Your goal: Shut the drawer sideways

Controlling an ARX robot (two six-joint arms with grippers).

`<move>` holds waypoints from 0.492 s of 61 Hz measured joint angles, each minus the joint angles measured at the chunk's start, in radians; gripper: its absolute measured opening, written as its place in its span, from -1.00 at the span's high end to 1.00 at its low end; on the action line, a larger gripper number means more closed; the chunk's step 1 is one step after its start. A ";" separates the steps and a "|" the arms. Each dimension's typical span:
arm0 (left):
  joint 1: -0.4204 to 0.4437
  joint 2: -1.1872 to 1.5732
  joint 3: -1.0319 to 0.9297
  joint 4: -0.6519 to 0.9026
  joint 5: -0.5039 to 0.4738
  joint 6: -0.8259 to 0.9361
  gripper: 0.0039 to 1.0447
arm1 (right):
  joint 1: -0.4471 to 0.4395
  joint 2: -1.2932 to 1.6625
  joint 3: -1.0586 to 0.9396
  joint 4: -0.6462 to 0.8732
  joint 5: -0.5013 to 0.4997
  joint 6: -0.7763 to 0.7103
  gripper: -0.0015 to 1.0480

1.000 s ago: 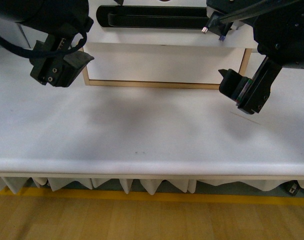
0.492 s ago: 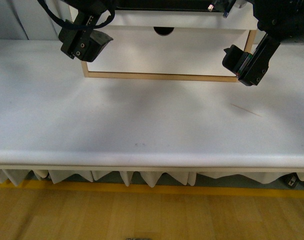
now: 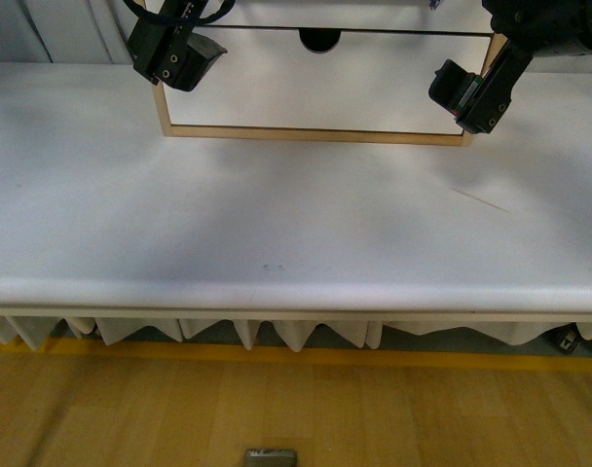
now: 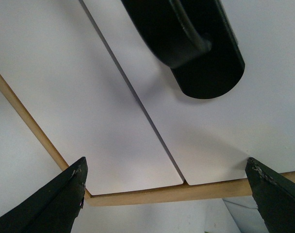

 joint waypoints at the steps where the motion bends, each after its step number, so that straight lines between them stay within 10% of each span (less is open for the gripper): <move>1: 0.000 0.000 0.001 -0.001 0.000 0.000 -0.89 | 0.000 0.000 0.000 0.000 0.000 0.000 -0.83; 30: 0.018 -0.053 -0.097 0.032 -0.005 0.004 -0.89 | 0.005 -0.044 -0.051 0.000 -0.007 0.005 -0.83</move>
